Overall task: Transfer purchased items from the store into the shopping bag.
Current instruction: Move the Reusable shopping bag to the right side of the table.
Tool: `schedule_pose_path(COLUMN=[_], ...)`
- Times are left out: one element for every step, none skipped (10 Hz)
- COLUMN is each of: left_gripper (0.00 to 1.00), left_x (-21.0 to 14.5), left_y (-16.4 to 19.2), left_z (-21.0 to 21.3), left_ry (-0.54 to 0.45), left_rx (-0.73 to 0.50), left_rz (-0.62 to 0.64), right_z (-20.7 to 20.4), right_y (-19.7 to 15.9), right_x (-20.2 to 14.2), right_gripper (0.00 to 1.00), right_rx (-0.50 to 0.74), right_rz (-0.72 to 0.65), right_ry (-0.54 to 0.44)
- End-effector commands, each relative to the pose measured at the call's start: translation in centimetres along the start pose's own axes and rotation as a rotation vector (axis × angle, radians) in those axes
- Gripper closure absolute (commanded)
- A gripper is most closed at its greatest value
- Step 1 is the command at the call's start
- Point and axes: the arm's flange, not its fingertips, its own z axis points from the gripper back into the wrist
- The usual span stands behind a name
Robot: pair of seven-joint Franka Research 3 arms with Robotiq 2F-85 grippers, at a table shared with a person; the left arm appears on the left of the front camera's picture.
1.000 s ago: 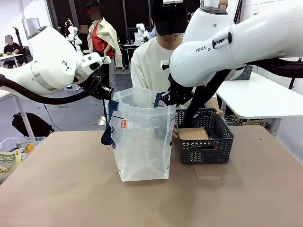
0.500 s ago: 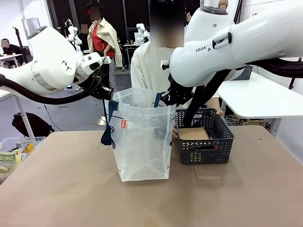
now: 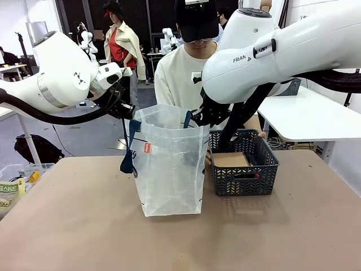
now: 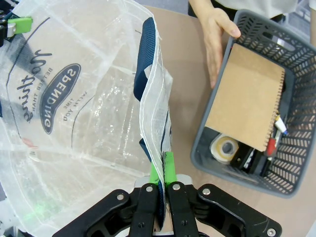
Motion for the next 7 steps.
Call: schedule_pose_path(left_gripper=[1.0,1.0,1.0,1.0,1.0,1.0,1.0], left_x=[-0.14,-0.14,-0.14,-0.14,-0.14,-0.14,-0.14], left_y=[0.09,0.09,0.09,0.09,0.09,0.09,0.09], left_z=[0.38,0.38,0.38,0.38,0.38,0.38,0.38], left_ry=[-0.012,-0.012,-0.012,-0.012,-0.012,-0.012,-0.012], left_rx=[0.009,0.009,0.009,0.009,0.009,0.009,0.009], left_rz=[0.01,0.01,0.01,0.01,0.01,0.01,0.01], right_z=[0.05,0.05,0.05,0.05,0.05,0.05,0.05], right_y=[-0.2,-0.2,-0.2,-0.2,-0.2,-0.2,-0.2], right_x=[-0.08,-0.08,-0.08,-0.08,-0.08,-0.08,-0.08], right_gripper=[1.0,1.0,1.0,1.0,1.0,1.0,1.0], right_rx=[0.015,0.015,0.015,0.015,0.015,0.015,0.015], right_rz=[0.006,0.006,0.006,0.006,0.006,0.006,0.006], right_ry=[-0.003,-0.003,-0.003,-0.003,-0.003,-0.003,-0.003])
